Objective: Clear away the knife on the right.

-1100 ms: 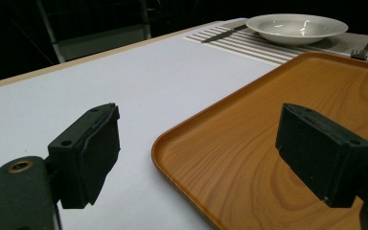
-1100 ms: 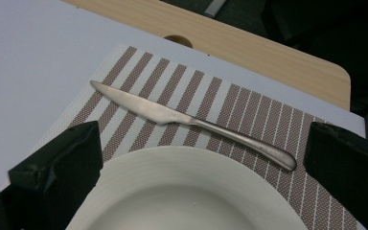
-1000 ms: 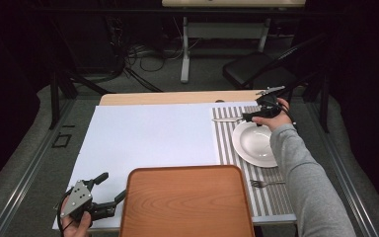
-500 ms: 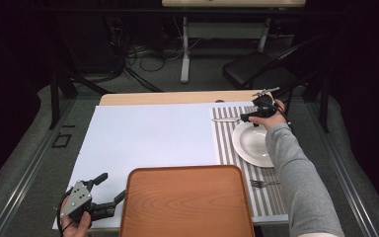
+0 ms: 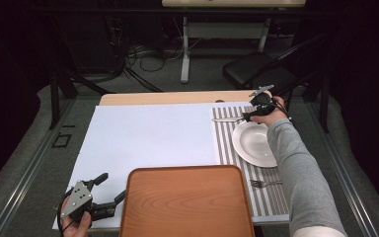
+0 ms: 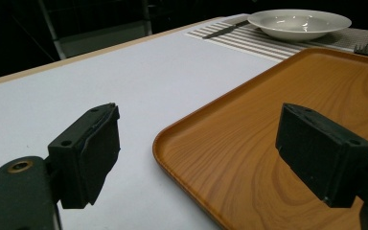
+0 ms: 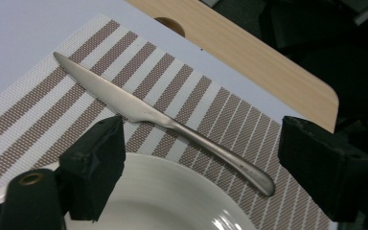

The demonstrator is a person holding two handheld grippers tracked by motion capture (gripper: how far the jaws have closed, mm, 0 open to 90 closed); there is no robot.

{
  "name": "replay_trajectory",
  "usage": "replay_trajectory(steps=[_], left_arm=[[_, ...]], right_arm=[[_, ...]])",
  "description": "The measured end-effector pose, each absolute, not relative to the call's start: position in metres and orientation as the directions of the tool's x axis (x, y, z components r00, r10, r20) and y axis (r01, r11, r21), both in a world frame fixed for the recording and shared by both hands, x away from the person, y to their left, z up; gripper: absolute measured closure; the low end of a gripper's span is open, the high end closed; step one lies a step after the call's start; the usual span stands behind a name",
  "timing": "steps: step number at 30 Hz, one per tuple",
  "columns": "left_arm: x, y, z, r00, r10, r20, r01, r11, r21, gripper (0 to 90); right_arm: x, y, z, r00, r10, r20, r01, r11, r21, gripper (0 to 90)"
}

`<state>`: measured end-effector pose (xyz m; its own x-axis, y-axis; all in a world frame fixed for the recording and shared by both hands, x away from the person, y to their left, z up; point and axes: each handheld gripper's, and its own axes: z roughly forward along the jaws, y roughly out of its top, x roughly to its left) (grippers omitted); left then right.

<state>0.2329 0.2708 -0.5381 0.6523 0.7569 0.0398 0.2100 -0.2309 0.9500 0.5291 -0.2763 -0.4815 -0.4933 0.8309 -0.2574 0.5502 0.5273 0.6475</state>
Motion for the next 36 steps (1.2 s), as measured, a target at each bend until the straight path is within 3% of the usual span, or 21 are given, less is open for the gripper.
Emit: replay_trajectory(steps=[21,36], left_arm=[[0.234,0.271,-0.539,0.649,0.759,0.038,0.215,-0.232,0.949,15.6],[0.234,0.271,-0.538,0.650,0.759,0.041,0.215,-0.235,0.948,15.6]], right_arm=[[0.539,-0.264,-0.463,-0.666,0.520,-0.534,0.328,0.848,0.417,22.5],[0.544,-0.257,-0.467,-0.716,0.353,-0.602,0.218,0.932,0.288,32.8]])
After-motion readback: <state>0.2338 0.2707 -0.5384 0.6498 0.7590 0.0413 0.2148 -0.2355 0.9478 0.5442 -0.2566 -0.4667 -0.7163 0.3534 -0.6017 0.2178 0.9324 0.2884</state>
